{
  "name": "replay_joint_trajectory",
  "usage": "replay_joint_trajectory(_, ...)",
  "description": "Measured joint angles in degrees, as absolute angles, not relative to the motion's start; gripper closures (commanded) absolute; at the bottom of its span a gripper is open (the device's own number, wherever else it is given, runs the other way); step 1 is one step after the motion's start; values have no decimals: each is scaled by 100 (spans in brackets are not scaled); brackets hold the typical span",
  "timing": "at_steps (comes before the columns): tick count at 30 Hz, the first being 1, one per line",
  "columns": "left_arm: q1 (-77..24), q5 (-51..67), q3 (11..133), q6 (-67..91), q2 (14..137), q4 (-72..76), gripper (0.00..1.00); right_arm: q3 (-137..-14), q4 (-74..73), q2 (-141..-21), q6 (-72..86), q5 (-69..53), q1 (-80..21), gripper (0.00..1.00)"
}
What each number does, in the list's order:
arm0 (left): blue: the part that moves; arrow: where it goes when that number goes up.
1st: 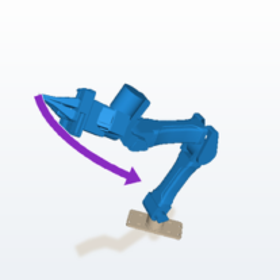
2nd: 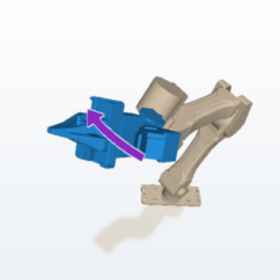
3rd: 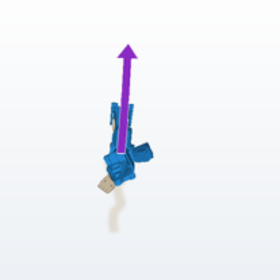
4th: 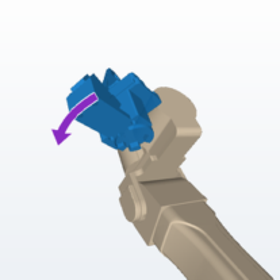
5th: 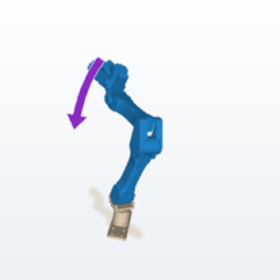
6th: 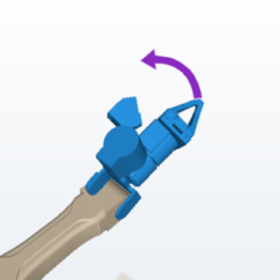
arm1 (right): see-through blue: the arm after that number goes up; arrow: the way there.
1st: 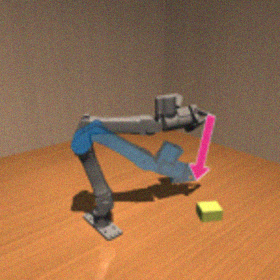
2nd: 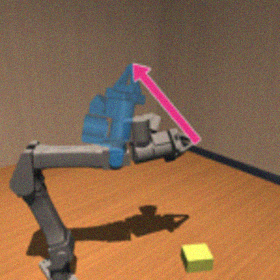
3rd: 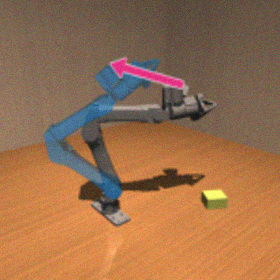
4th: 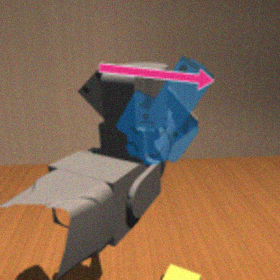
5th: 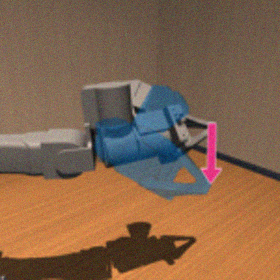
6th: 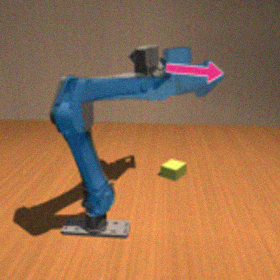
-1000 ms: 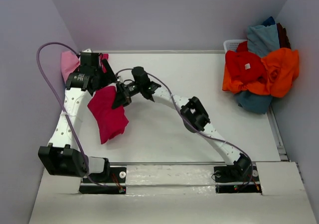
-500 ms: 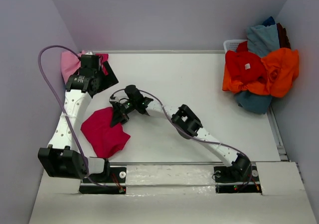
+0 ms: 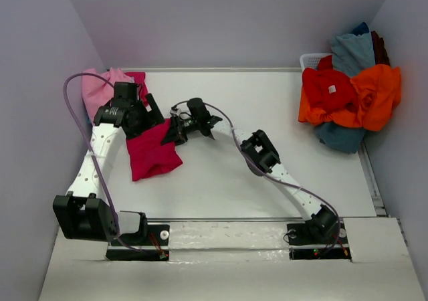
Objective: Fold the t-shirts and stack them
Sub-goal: Neatly place the folded tshirt to the corner
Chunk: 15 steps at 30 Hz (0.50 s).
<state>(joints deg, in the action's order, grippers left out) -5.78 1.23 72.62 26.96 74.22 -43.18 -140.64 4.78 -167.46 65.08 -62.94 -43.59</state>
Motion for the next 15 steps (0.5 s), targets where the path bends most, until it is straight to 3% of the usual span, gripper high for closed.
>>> replay_joint_trajectory(6,-578,362,7131,2696,7417,-4296,1,-14184,320,-16737,6473,-5996,-4285,92)
replay_joint_trajectory(11,-578,609,6812,2696,7419,-4276,1,-14188,307,-16737,6455,-5955,-4294,49)
replay_joint_trajectory(12,-578,666,6770,2696,7419,-4274,1,-14188,305,-16737,6394,-5955,-4294,29)
replay_joint_trajectory(15,-578,766,6709,2698,7428,-4261,1,-14169,381,-16630,6335,-6036,-4278,0)
